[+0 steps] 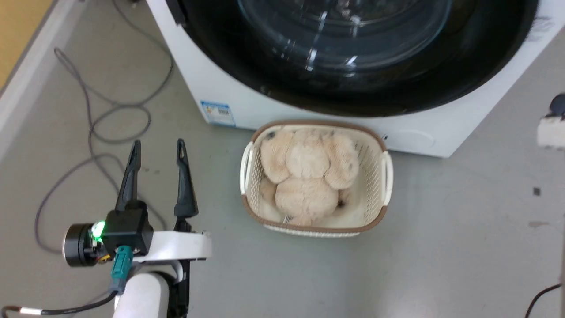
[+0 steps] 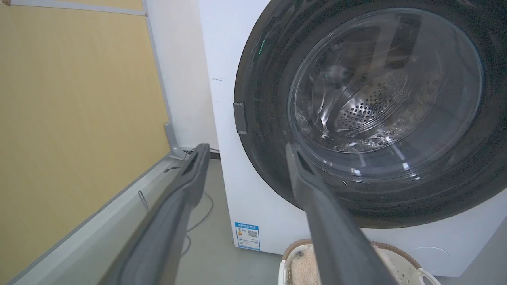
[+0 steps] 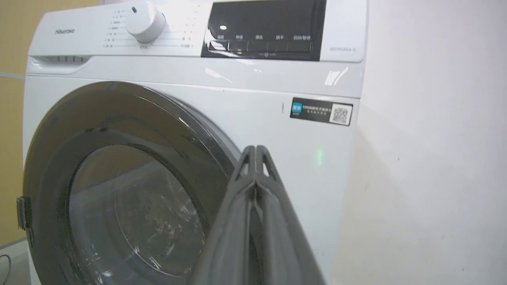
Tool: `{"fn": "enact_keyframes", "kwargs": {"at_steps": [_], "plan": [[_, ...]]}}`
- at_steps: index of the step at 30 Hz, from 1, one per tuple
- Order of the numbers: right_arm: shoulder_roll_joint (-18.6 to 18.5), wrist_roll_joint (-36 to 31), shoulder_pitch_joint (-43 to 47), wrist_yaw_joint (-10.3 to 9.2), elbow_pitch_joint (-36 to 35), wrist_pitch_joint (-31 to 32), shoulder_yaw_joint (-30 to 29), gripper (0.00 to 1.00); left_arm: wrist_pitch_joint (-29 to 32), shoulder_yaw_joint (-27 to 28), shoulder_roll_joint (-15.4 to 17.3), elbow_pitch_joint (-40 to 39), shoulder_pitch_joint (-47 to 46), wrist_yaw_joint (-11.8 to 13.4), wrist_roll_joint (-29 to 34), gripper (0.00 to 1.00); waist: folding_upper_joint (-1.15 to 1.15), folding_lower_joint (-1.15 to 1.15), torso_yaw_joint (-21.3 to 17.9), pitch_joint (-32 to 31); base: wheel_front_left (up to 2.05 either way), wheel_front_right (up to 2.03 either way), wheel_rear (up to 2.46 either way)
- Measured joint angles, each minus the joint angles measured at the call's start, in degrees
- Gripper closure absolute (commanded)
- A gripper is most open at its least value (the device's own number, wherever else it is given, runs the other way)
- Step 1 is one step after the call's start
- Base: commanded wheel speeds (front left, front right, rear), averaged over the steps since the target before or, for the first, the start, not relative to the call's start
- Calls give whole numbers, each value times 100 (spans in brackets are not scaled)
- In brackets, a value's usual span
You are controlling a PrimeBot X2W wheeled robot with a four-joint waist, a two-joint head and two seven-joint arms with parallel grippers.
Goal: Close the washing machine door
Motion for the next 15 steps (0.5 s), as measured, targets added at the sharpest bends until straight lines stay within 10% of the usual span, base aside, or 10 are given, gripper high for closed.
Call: {"fn": "enact_keyframes", "kwargs": {"at_steps": [6,8,9,15], "plan": [[466,-205,804,0,-847,-2,116,94,0,121,19,94,298,-1,68,0,0,0,-185,-434,0,0,0],[594,-187,1070,0,-901,-2,174,60,0,154,26,110,407,-1,76,0,0,0,-247,-581,0,0,0],[649,-166,1199,0,-900,-2,219,0,0,165,31,116,466,0,79,0,0,0,-278,-653,0,0,0],[851,-132,1899,0,-795,-2,459,0,0,171,63,202,795,-27,124,0,0,-1,-432,-1082,0,0,0]]}}
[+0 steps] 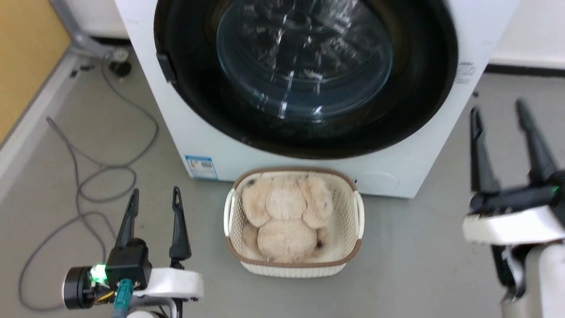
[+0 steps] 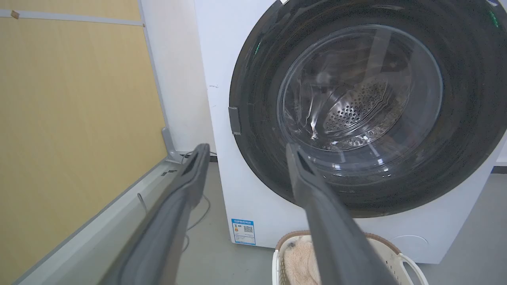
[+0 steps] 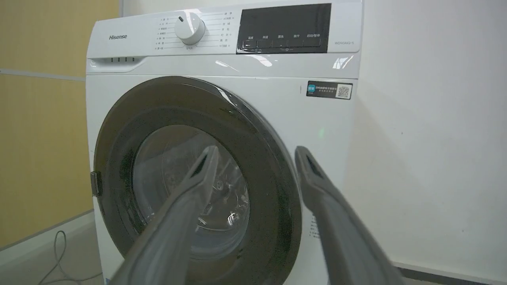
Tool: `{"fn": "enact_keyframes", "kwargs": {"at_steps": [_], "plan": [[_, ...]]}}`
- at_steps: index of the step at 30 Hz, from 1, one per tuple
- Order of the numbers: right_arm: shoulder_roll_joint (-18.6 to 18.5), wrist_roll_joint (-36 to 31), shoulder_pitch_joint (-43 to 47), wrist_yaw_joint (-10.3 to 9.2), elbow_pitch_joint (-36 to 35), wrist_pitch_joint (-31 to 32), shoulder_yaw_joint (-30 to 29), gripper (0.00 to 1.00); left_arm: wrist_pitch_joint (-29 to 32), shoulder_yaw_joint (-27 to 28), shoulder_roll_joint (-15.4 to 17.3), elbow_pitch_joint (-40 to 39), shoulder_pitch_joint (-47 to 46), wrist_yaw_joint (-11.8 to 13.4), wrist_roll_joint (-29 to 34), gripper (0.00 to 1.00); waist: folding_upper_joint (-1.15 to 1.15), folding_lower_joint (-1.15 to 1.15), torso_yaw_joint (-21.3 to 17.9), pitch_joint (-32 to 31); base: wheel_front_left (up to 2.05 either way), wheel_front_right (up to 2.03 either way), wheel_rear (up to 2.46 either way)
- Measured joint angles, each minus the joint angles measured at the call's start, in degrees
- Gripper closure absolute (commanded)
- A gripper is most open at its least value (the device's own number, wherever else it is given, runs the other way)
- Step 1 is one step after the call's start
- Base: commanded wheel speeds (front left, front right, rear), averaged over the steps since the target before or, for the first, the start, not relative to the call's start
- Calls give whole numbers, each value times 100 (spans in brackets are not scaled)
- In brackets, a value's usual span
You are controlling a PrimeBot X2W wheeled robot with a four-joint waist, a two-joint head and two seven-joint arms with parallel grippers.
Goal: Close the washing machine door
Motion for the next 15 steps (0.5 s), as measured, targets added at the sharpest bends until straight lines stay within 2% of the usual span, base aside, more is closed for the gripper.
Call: {"fn": "enact_keyframes", "kwargs": {"at_steps": [6,15], "plan": [[63,18,626,0,325,0,21,0,0,-22,63,49,201,0,51,0,0,0,-73,-346,0,0,0],[77,498,1545,0,402,0,112,0,0,-113,94,92,356,-24,56,0,0,0,-41,-548,0,0,0]]}}
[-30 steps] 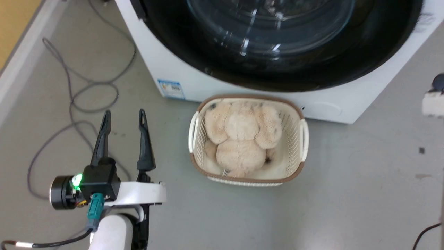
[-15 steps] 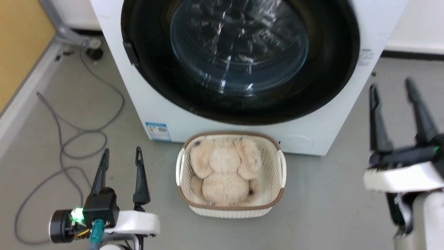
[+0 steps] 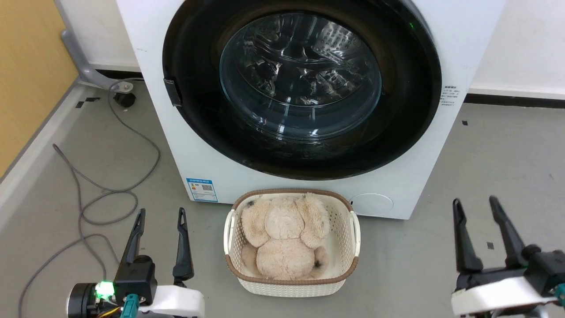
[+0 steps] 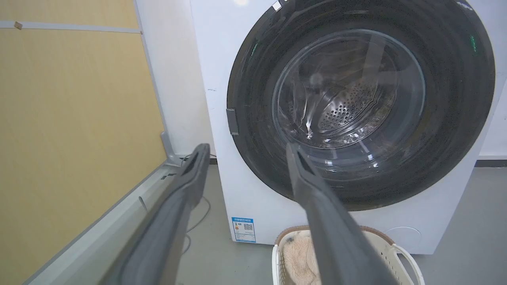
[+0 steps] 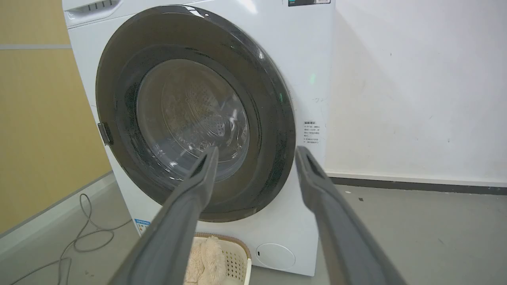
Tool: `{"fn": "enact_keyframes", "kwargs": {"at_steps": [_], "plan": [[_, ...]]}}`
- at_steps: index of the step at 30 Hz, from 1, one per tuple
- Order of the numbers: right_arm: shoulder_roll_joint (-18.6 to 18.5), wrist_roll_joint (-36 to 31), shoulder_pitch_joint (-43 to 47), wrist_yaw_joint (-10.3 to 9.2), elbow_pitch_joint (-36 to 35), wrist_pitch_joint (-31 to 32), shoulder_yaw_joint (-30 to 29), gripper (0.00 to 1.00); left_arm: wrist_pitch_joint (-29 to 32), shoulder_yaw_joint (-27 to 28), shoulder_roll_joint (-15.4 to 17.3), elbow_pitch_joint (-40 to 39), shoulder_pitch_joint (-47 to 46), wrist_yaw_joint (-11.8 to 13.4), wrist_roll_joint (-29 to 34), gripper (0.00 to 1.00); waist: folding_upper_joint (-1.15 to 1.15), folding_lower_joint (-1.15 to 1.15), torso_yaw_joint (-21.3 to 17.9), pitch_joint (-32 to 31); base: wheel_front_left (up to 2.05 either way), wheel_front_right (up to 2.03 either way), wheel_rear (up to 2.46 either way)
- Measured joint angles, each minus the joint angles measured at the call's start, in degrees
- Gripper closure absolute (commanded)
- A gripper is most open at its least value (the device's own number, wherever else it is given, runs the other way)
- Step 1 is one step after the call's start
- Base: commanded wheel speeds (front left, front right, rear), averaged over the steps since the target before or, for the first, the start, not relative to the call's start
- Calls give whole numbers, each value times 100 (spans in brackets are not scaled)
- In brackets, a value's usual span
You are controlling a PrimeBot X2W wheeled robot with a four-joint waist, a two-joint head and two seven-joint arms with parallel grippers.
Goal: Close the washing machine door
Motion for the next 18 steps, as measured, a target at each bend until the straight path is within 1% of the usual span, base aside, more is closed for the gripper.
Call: {"fn": "enact_keyframes", "kwargs": {"at_steps": [5,6,18], "plan": [[2,13,172,0,-57,0,99,0,0,-3,14,43,25,-75,-23,0,0,0,-7,-45,0,0,0],[2,13,179,0,-68,1,109,100,2,3,14,54,25,-76,-21,100,0,0,-12,-47,0,0,0],[1,3,174,0,-66,105,119,100,98,11,0,49,25,-97,-20,100,0,1,-31,-45,0,0,0]]}}
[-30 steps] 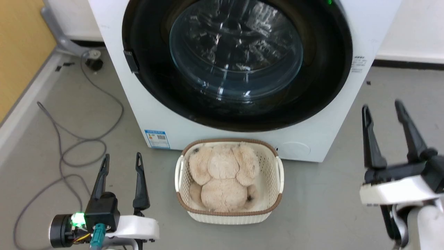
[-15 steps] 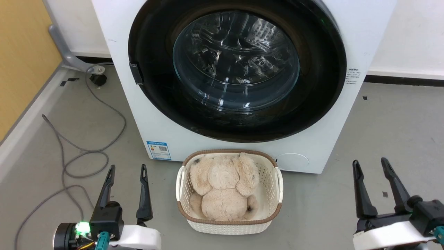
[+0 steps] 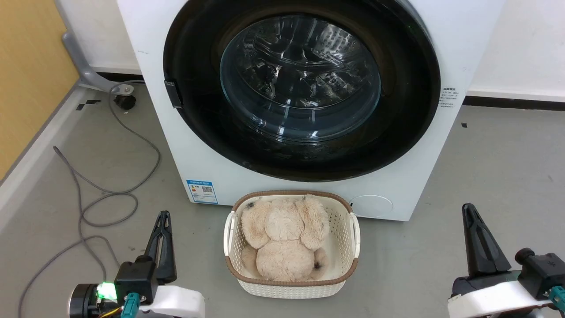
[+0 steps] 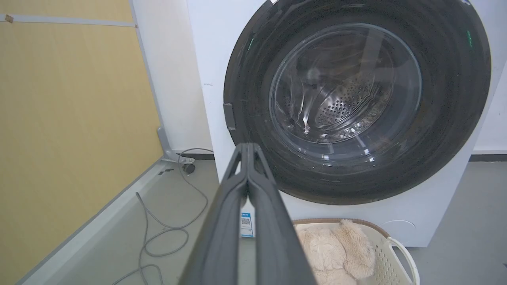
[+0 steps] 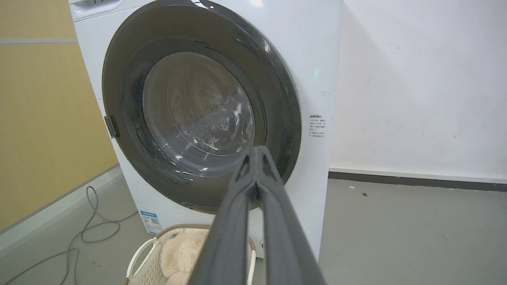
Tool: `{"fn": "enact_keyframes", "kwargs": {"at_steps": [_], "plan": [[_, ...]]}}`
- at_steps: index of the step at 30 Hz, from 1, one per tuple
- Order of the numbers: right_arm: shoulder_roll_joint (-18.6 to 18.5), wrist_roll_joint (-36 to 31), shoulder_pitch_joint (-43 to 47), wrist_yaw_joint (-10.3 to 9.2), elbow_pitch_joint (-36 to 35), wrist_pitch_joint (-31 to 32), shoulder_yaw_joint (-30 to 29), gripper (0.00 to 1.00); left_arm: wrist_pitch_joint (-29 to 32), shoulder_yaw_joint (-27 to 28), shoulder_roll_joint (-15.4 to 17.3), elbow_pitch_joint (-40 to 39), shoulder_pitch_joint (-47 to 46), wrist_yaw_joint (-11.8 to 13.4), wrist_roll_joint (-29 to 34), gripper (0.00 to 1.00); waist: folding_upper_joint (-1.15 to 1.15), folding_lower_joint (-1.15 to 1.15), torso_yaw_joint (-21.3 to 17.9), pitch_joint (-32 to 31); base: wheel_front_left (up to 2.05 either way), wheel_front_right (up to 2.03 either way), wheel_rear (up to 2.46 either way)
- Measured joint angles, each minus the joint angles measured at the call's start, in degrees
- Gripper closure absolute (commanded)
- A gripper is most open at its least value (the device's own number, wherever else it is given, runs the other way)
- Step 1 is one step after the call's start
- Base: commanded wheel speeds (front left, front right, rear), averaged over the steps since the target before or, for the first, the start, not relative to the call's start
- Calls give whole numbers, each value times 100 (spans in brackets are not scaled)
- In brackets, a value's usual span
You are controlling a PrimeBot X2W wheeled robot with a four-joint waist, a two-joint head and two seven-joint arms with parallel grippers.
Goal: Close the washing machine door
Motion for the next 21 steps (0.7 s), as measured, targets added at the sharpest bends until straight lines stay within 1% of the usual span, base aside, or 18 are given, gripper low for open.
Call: {"fn": "enact_keyframes", "kwargs": {"at_steps": [21], "plan": [[0,-145,0,0,-20,215,55,100,226,71,-15,-43,0,-147,5,100,0,0,-44,7,0,0,0]]}}
